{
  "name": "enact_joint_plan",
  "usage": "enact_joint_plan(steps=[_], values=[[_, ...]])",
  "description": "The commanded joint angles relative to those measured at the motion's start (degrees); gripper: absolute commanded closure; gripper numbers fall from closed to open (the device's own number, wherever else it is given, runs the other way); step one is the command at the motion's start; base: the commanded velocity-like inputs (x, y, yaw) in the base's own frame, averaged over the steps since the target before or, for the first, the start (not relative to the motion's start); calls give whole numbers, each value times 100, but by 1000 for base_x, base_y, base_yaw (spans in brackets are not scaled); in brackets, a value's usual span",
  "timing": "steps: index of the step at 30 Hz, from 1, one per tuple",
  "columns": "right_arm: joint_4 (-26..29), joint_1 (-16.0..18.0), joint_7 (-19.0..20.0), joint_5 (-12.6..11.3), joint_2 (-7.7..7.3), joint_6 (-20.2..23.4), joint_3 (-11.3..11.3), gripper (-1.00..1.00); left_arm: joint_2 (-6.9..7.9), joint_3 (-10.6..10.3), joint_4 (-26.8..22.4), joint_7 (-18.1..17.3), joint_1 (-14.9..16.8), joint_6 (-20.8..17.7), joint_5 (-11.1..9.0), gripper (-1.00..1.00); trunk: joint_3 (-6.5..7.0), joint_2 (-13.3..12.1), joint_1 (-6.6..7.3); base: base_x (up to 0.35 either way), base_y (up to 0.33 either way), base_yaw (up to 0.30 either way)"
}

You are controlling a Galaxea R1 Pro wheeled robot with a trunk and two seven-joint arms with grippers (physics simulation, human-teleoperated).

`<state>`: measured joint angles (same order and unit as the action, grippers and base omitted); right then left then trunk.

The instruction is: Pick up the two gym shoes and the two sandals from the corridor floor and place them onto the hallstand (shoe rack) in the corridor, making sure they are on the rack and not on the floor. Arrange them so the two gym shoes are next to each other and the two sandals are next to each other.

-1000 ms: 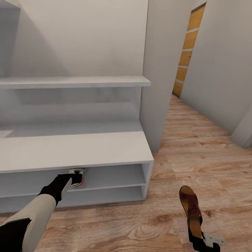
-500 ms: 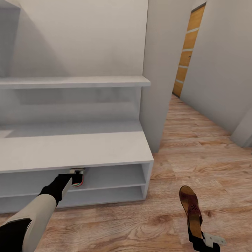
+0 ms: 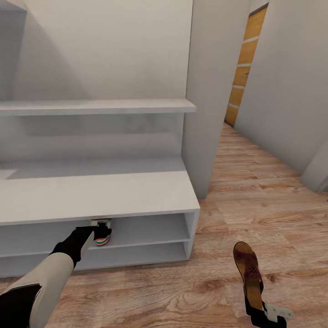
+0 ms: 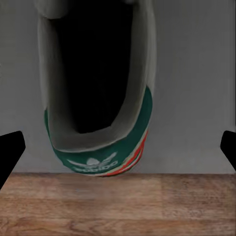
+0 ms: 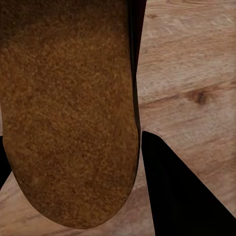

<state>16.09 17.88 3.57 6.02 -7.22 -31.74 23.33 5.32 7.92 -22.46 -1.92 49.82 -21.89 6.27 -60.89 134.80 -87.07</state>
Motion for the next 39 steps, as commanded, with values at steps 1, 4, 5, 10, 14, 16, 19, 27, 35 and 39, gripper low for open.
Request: enact_joint_plan(steps=[1,4,5,10,14,16,19,27,35,39], values=[[-7,5,30,40,2,-17,49,100,-8,43,-11,-25,2,-27,58,-100,-5,2,1,-19,0,0],[-6,5,30,40,2,-17,49,100,-17,43,-12,-34,2,-22,58,-100,-5,2,1,-172,0,0],[-7,5,30,40,2,-17,49,100,-19,43,-12,-40,2,-21,58,-100,-5,2,1,-261,0,0],[-8,5,30,40,2,-17,49,100,-21,43,-10,-51,2,-18,58,-100,-5,2,1,-303,0,0],[-7,5,30,40,2,-17,49,100,-22,41,2,-72,-23,-4,56,-100,-5,2,1,-330,0,0],[-8,5,30,40,2,-17,49,100,-22,42,7,-76,-32,5,55,-100,-5,2,1,-334,0,0],[-5,5,30,40,2,-17,49,100,-22,43,-29,-79,-121,16,55,-100,-5,2,1,-335,0,0],[-9,5,30,40,2,-17,44,100,26,46,-78,-81,-1041,1085,-464,-100,-5,2,1,-320,0,0],[-21,5,27,49,8,-17,41,100,24,23,-16,-103,-2478,2591,-581,-100,-5,2,1,-43,0,0],[-35,5,34,55,10,-18,40,100,35,34,-3,-99,-2956,3063,-594,-100,-5,2,1,-2,0,0]])
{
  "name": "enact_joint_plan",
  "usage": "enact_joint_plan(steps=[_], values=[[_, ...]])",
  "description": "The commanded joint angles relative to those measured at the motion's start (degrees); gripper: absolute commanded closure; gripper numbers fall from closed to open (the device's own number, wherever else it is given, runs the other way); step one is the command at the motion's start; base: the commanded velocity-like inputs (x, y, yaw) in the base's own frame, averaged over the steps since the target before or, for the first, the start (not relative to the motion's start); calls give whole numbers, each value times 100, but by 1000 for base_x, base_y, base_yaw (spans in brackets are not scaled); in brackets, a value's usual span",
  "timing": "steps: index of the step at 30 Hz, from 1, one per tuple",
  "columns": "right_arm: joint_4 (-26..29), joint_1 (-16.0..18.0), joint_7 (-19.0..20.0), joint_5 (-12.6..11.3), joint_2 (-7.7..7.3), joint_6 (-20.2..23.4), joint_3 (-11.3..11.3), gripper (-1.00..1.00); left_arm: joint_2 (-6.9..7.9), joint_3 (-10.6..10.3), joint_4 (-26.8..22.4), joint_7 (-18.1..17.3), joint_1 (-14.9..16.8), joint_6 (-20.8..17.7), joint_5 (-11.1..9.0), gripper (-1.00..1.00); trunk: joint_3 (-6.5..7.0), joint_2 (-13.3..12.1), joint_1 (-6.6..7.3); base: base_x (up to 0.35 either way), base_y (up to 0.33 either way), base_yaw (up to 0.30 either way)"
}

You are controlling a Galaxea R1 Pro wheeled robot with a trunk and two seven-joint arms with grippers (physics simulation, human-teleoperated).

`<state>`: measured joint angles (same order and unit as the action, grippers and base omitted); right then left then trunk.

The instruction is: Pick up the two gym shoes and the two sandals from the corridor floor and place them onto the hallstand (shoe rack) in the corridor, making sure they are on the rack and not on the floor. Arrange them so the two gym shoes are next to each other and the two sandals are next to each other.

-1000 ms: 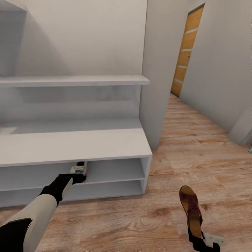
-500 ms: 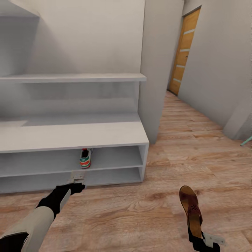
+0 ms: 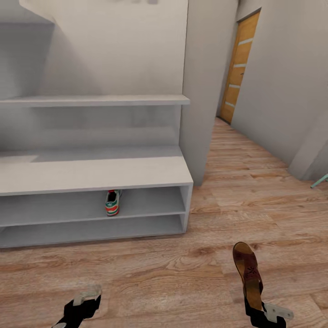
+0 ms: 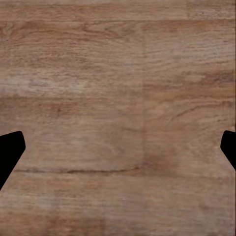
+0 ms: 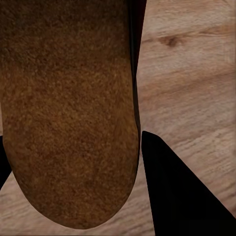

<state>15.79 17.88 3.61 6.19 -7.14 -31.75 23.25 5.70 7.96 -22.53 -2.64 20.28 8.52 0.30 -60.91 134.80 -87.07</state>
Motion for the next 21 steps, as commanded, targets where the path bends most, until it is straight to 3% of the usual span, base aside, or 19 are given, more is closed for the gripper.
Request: enact_joint_plan(steps=[1,2,3,6,10,17,21], values=[[-8,5,31,39,2,-16,48,100,2,37,7,-27,-141,177,4,-100,-3,2,1,0,0,0],[-8,5,32,40,2,-16,48,100,5,39,4,-25,-206,247,4,-100,-3,2,1,0,0,0],[-11,5,37,46,2,-16,44,100,78,45,9,-14,-478,492,-11,-100,-3,2,1,0,0,0],[-11,5,40,48,7,-16,38,100,121,47,19,-11,-597,578,-93,-100,-3,2,1,0,0,0],[-7,5,38,43,14,-23,35,100,132,42,135,-16,-672,650,-332,-100,-3,2,1,0,0,0],[-7,5,34,40,20,-24,33,100,125,40,346,-18,-683,1095,-387,-100,-3,2,1,0,14,0],[-22,5,18,41,27,-24,36,100,121,37,376,-24,-684,1180,-391,-100,-3,2,1,0,260,0]])
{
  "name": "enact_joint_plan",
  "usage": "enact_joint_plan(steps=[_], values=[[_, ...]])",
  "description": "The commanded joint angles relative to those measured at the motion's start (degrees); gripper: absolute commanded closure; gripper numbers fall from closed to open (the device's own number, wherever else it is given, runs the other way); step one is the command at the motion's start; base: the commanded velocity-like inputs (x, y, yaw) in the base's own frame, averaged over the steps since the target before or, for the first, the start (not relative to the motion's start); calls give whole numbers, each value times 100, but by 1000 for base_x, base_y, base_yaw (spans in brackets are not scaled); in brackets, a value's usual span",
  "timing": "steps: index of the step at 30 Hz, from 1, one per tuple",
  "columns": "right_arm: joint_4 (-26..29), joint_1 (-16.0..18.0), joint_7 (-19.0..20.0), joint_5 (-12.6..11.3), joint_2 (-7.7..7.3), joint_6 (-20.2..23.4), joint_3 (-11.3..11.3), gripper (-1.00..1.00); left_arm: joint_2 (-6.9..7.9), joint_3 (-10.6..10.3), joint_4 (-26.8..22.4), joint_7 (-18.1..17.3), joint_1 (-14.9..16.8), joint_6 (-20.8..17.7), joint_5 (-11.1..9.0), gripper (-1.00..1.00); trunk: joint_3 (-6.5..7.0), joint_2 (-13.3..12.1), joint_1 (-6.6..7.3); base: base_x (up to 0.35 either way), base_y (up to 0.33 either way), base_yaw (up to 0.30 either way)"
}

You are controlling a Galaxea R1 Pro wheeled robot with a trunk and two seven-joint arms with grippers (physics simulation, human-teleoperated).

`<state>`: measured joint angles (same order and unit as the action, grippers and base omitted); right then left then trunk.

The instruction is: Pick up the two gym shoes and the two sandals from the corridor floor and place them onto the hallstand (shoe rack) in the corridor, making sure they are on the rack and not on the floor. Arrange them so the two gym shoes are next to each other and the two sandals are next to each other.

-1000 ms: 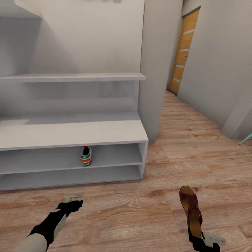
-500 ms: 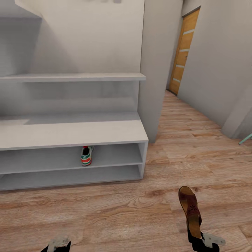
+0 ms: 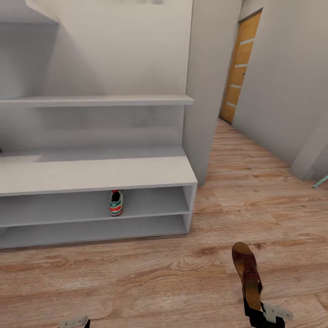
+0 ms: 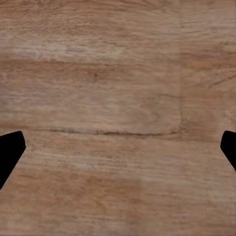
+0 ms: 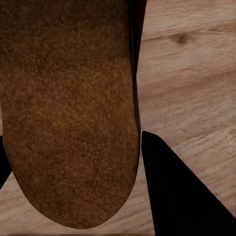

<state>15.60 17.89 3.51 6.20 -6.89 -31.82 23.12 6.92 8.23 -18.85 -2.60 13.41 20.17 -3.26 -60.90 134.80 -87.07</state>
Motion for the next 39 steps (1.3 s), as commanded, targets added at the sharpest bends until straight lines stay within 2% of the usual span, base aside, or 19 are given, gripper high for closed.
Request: enact_joint_plan(steps=[1,14,39], values=[[-3,4,28,39,2,-18,49,100,3,11,9,-28,4,17,-34,-100,-4,2,1,0,295,0],[-4,4,19,30,-5,-18,52,100,20,12,4,-30,-64,32,-34,-100,-4,2,1,-85,304,0],[2,4,20,22,3,-18,56,100,29,21,4,-28,-75,32,-34,-100,-24,2,1,-158,297,8]])
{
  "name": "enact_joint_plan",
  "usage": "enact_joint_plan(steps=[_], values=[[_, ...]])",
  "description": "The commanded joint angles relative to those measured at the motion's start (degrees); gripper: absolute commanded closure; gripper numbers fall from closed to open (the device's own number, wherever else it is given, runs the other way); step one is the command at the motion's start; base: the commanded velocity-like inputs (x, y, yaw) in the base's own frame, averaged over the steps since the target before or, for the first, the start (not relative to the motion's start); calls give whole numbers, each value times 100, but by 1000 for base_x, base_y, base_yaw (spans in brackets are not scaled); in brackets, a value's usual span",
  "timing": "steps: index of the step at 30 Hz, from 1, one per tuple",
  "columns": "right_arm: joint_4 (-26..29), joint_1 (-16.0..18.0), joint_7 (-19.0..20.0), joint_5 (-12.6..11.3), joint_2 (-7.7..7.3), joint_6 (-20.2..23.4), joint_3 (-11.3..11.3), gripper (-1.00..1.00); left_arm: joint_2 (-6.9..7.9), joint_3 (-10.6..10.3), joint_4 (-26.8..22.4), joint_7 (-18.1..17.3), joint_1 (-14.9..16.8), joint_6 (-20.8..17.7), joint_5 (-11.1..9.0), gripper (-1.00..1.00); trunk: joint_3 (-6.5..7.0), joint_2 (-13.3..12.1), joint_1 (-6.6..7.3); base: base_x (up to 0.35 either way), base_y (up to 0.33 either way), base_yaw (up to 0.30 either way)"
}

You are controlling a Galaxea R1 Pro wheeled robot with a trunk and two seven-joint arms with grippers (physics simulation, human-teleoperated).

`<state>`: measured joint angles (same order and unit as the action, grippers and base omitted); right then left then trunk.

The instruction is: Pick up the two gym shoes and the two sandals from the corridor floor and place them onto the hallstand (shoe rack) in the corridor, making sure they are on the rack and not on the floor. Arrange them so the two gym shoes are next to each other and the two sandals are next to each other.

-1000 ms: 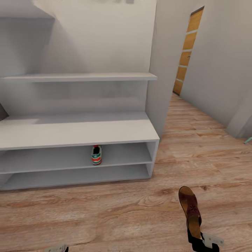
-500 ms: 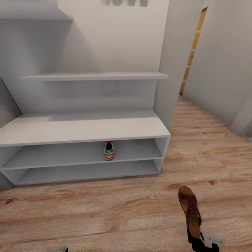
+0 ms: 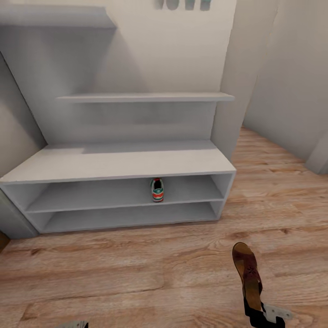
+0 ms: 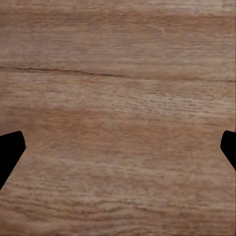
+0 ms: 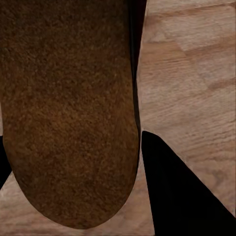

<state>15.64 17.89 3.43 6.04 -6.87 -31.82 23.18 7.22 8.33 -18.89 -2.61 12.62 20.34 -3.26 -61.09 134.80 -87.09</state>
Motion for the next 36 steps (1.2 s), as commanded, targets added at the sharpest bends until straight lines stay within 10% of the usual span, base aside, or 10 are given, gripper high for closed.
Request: enact_joint_plan(steps=[1,36], values=[[0,4,27,38,1,-18,52,100,-1,10,8,-27,4,15,-34,-100,-12,2,3,-90,297,97],[-5,4,45,46,-21,-18,55,100,8,10,4,-29,4,19,-31,-100,-112,2,3,-2,305,43]])
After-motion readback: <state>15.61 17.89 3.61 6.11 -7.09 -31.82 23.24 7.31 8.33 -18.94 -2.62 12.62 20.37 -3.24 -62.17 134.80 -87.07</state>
